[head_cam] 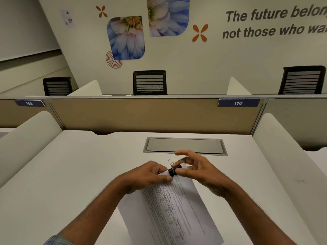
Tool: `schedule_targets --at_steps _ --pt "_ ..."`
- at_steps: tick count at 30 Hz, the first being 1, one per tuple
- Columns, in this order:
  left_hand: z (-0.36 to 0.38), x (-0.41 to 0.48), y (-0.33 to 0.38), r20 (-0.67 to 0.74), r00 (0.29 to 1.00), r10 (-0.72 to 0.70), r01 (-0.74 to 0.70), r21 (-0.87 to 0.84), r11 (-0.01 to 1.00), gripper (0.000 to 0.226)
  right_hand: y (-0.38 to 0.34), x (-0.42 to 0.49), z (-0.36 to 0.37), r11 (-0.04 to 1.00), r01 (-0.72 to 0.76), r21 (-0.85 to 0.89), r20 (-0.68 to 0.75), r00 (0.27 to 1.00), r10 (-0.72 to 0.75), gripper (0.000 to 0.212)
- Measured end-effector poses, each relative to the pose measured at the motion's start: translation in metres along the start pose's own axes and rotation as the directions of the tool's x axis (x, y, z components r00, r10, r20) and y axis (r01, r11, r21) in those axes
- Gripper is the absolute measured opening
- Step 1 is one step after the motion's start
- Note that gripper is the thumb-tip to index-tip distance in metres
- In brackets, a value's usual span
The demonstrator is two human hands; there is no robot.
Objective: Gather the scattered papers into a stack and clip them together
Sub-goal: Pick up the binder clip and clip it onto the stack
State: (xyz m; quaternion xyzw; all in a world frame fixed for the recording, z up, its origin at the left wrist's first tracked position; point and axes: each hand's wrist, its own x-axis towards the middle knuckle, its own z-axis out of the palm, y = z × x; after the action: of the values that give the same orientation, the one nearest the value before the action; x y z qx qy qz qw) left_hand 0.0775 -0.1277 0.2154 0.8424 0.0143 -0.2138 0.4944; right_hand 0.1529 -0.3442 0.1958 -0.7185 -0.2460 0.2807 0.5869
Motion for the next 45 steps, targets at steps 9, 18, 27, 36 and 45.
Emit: schedule_targets --at_steps 9,18,27,36,45 --pt "-0.001 0.014 -0.008 -0.265 0.964 -0.033 -0.052 -0.309 0.95 0.031 0.074 -0.077 -0.05 0.818 -0.23 0.527 0.016 0.965 0.262 0.074" --pt "0.048 0.082 -0.004 -0.381 0.904 -0.193 -0.135 -0.684 0.717 0.025 0.124 -0.101 -0.034 0.909 -0.291 0.298 -0.163 0.923 0.349 0.051" --pt "0.109 0.169 -0.002 -0.245 0.945 -0.219 -0.023 -0.714 0.699 0.024 0.175 -0.1 -0.099 0.931 -0.328 0.158 -0.621 0.7 0.352 0.03" --pt "0.202 0.232 -0.024 -0.012 0.928 -0.373 0.291 -0.603 0.743 0.024 0.223 -0.101 -0.177 0.889 -0.428 0.162 -0.682 0.603 0.414 0.029" --pt "0.227 0.244 -0.024 0.091 0.885 -0.456 0.442 -0.465 0.767 0.017 0.26 -0.107 -0.212 0.832 -0.542 0.117 -0.673 0.573 0.468 0.045"
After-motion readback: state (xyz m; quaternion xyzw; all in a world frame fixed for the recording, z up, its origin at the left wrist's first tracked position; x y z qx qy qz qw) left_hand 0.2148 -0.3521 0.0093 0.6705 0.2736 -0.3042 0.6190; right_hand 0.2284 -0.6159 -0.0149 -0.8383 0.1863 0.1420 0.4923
